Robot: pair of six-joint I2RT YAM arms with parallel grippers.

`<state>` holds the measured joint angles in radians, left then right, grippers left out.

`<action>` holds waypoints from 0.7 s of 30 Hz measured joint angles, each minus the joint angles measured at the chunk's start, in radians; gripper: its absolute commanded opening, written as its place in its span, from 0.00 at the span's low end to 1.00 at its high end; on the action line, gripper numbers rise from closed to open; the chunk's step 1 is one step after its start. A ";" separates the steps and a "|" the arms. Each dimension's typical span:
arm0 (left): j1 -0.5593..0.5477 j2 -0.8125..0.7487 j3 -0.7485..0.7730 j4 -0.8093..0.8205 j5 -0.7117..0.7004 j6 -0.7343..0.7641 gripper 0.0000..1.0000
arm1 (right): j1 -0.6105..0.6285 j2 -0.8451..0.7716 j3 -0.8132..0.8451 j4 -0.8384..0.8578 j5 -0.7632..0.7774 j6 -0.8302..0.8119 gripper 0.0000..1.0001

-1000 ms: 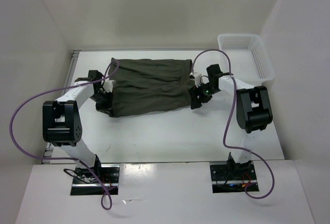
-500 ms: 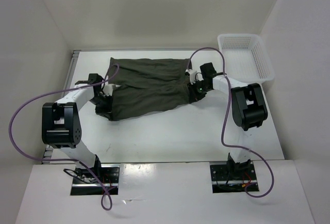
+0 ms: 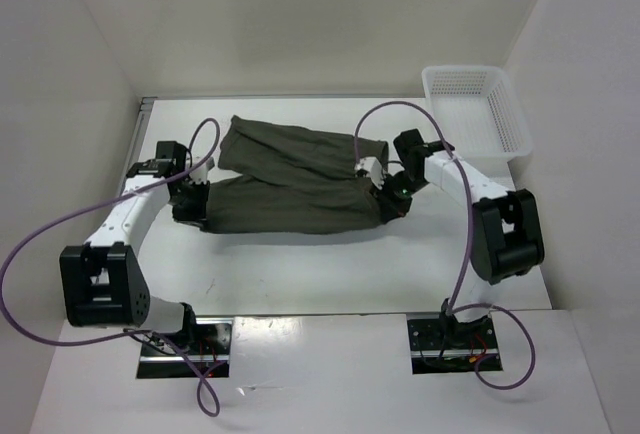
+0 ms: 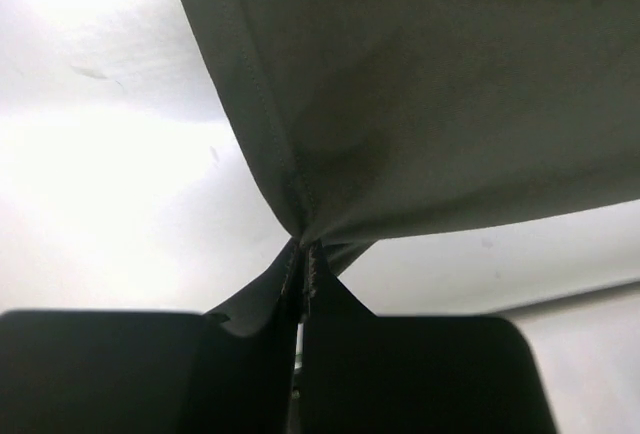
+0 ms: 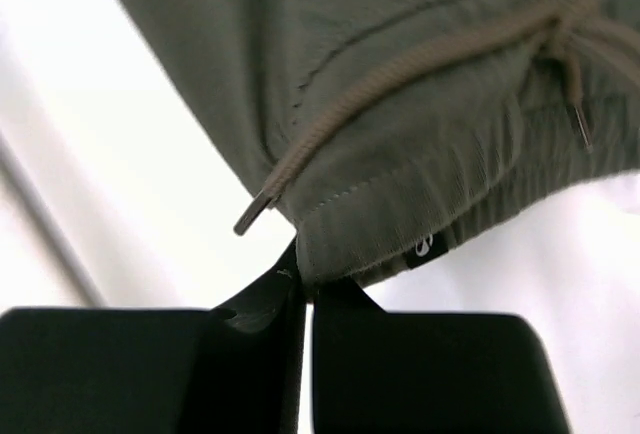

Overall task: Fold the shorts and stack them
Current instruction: Flatten the shorts out

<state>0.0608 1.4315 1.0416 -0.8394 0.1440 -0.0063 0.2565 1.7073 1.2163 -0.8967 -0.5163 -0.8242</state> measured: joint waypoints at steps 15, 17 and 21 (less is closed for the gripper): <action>-0.055 -0.156 -0.148 -0.166 0.031 0.005 0.61 | 0.112 -0.243 -0.254 -0.137 0.141 -0.143 0.98; -0.054 -0.157 -0.148 -0.171 0.025 0.005 0.65 | 0.112 -0.255 -0.254 -0.147 0.164 -0.153 0.98; -0.054 -0.146 -0.143 -0.178 0.018 0.003 0.67 | 0.103 -0.309 -0.253 -0.192 0.208 -0.174 1.00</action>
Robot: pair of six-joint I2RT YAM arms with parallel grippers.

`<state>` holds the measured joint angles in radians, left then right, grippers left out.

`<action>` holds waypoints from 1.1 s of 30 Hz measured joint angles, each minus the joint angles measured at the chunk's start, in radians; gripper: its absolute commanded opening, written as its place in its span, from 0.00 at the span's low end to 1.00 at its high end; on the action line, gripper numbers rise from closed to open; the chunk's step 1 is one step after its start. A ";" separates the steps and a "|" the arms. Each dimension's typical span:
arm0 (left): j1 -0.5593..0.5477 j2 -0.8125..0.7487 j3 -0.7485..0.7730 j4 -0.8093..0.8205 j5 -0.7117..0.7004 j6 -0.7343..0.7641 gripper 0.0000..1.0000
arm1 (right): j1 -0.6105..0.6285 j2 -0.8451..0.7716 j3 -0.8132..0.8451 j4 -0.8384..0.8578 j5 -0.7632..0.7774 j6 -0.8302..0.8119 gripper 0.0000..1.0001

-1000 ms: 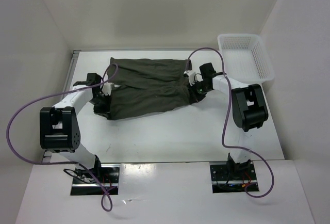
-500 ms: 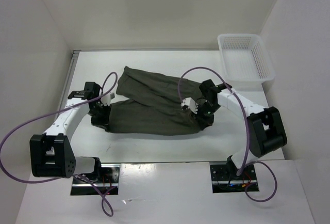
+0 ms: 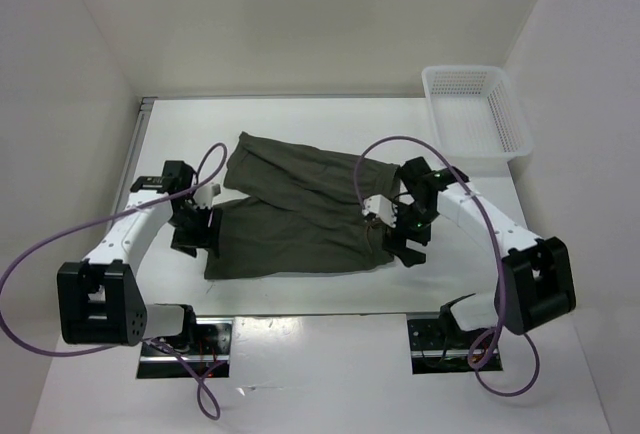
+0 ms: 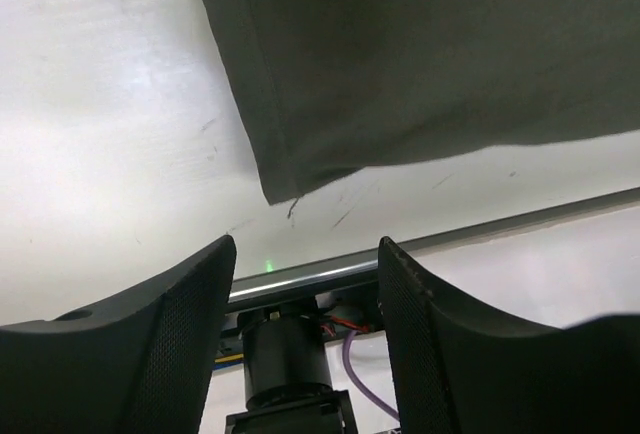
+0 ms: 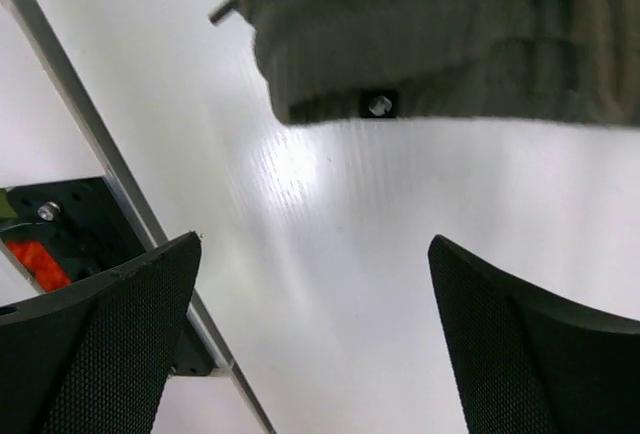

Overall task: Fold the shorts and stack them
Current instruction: Flatten the shorts out

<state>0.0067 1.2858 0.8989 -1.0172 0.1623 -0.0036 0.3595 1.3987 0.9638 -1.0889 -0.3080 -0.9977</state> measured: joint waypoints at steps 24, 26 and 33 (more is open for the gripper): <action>-0.006 0.755 0.587 0.425 0.054 -0.001 0.63 | -0.289 0.559 0.404 0.698 -0.077 0.759 0.85; -0.016 0.768 0.599 0.444 0.049 -0.002 0.52 | -0.289 0.592 0.437 0.715 -0.075 0.783 0.85; -0.026 0.791 0.609 0.471 0.044 -0.003 0.00 | -0.266 0.636 0.458 0.738 -0.047 0.813 0.40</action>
<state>-0.0193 2.0766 1.5082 -0.5465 0.2066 -0.0067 0.0933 2.0342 1.4216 -0.3508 -0.3546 -0.1848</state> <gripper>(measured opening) 0.026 0.488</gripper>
